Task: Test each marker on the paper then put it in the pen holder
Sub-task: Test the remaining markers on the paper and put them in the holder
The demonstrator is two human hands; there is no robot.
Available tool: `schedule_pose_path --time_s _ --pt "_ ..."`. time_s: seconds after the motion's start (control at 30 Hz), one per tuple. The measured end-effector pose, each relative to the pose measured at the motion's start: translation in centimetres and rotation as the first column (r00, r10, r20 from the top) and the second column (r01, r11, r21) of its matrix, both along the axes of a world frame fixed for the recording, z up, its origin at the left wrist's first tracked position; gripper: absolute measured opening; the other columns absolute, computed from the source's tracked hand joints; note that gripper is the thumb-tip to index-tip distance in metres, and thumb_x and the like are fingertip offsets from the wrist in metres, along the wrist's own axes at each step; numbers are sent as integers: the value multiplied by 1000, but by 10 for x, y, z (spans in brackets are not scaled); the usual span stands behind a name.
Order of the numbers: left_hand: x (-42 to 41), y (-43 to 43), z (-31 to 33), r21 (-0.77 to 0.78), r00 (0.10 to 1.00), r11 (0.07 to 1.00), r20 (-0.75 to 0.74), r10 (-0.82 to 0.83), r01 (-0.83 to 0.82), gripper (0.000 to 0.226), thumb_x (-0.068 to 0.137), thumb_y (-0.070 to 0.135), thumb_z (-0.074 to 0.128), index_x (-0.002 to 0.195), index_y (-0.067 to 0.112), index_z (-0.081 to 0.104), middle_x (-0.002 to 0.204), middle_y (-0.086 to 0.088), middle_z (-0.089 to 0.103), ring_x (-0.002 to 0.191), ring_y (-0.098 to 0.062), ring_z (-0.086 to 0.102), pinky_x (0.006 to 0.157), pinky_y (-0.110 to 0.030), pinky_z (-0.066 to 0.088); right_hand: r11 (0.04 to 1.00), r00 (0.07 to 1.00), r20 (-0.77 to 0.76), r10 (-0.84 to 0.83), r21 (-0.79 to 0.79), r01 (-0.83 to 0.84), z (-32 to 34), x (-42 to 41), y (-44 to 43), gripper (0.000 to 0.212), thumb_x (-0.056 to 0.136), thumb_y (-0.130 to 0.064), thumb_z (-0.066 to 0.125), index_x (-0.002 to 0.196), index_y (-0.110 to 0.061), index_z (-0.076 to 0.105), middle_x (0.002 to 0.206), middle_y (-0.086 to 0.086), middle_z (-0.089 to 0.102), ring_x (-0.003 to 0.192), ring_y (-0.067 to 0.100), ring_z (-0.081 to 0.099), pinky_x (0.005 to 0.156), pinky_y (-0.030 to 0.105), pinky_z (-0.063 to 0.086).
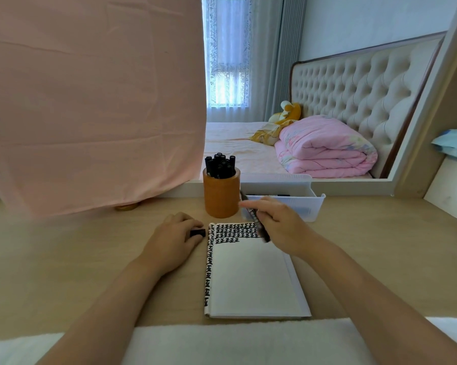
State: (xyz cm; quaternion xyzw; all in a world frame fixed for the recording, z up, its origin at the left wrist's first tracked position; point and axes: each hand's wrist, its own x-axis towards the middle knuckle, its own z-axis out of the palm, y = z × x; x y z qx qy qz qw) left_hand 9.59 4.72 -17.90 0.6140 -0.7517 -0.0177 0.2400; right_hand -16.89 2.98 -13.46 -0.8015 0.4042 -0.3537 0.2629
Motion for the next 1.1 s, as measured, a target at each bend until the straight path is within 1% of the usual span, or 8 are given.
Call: schedule_pose_path --time_s 0.13,0.23,0.33,0.43,0.6,0.67,0.83,1.1 --pt "-16 5 18 -112 993 990 -66 -97 89 26 97 34 56 122 31 63 119 12 53 110 -8 48 92 -26 40 998 999 -25 -47 -49 45 4 0 1 48 98 8 46 137 -18 56 101 -6 53 84 8 57 69 10 44" --pt "-36 17 33 -132 966 967 -114 -233 218 20 97 29 57 114 32 66 111 20 54 101 0 51 86 -19 43 997 1000 6 -19 -71 20 2 0 4 27 92 -11 67 113 -26 60 88 -19 55 75 -2 58 64 11 46" --pt "-46 30 33 -109 931 929 -55 -362 355 21 94 34 58 113 33 67 110 21 55 99 2 53 82 -19 46 998 985 168 -34 65 23 -1 1 3 2 97 -23 61 96 -25 62 71 -6 62 61 10 59 55 26 49" --pt "-48 37 22 -48 905 904 -3 -425 425 28 91 44 53 114 35 66 112 20 55 104 0 51 86 -25 47 977 965 255 -59 215 3 -4 2 4 12 98 -16 57 105 -23 62 78 6 68 63 23 68 46 29 47" --pt "-44 37 14 -28 872 871 32 -489 490 39 90 51 49 117 31 69 114 15 57 109 0 48 91 -25 44 971 970 187 -154 209 114 -16 6 -1 7 86 -7 68 89 -14 68 71 5 71 56 15 66 54 23 47" --pt "-43 37 14 -16 856 858 69 -512 514 39 90 50 50 118 29 69 115 15 57 107 0 49 90 -20 43 966 969 168 -180 217 141 -18 8 -4 4 85 -10 69 82 -10 67 69 8 70 52 17 64 54 26 49" --pt "-41 36 13 4 844 845 54 -534 534 36 91 45 57 120 29 69 117 17 58 108 3 47 89 -5 31 974 984 116 -135 196 110 -23 11 -2 19 82 -7 71 69 -16 61 57 0 64 49 14 58 50 26 47" --pt "-40 35 13 10 854 855 40 -518 518 35 90 46 59 120 32 69 117 18 58 110 2 46 92 -20 42 985 990 53 -132 122 125 -30 9 -6 16 82 -13 73 69 -15 63 64 -4 65 56 5 55 52 18 44"
